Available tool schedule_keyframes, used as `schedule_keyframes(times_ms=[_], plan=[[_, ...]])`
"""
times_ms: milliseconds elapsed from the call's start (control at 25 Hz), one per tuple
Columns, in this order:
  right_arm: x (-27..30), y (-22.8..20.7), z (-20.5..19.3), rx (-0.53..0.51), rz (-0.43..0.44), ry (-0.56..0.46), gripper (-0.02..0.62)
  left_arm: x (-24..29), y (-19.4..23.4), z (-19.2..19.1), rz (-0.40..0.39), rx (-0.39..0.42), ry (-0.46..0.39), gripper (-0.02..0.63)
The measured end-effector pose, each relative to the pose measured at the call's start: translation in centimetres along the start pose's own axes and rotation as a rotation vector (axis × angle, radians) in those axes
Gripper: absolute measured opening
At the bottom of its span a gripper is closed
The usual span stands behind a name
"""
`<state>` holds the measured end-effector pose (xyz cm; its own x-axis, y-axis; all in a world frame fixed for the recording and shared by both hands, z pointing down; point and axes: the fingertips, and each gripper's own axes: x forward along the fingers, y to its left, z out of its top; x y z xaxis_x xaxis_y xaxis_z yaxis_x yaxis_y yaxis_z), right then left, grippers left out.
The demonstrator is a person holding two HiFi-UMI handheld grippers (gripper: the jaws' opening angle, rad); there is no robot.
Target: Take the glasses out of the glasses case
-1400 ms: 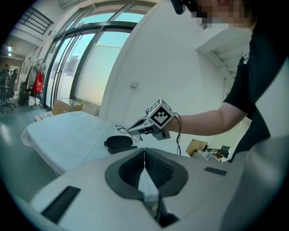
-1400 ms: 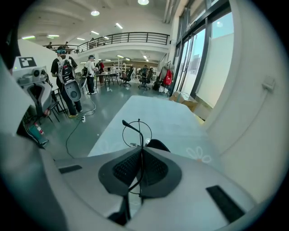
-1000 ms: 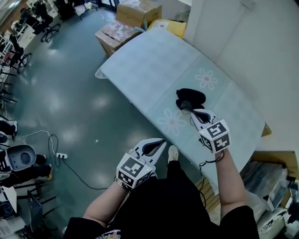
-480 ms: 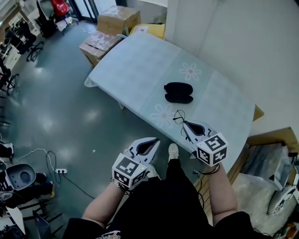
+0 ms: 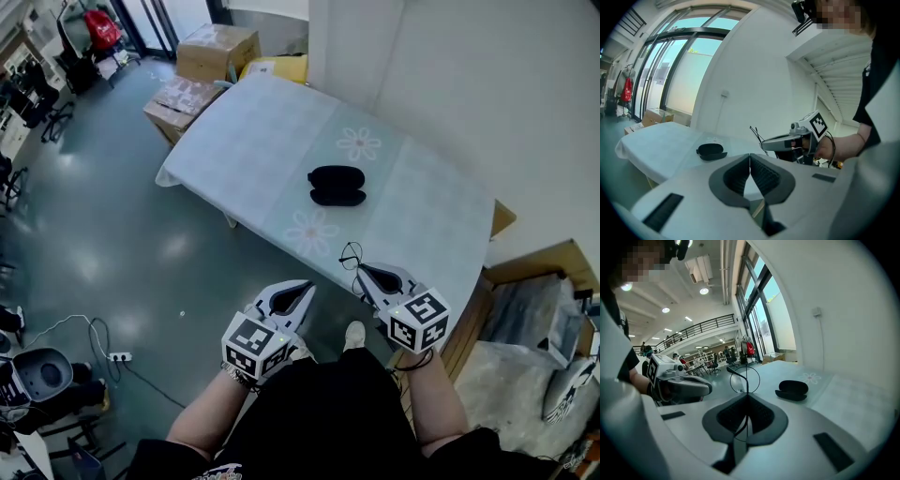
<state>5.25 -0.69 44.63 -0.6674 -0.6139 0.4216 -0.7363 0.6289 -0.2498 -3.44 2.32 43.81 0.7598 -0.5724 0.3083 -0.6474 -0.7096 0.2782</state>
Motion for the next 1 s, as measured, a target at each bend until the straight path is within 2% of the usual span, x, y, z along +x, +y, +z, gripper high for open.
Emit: schedule_keyframes(times_ms=[760, 1000], plan=[[-4.8, -2.9, -0.5, -0.055, 0.187, 0.017, 0.025, 4.2, -4.6, 0.2, 0.176, -0.053, -0.023, 0.029], [-6.0, -3.5, -1.3, -0.056, 0.223, 0.016, 0.025, 5.2, -6.4, -0.3, 0.200, -0.055, -0.014, 0.029]])
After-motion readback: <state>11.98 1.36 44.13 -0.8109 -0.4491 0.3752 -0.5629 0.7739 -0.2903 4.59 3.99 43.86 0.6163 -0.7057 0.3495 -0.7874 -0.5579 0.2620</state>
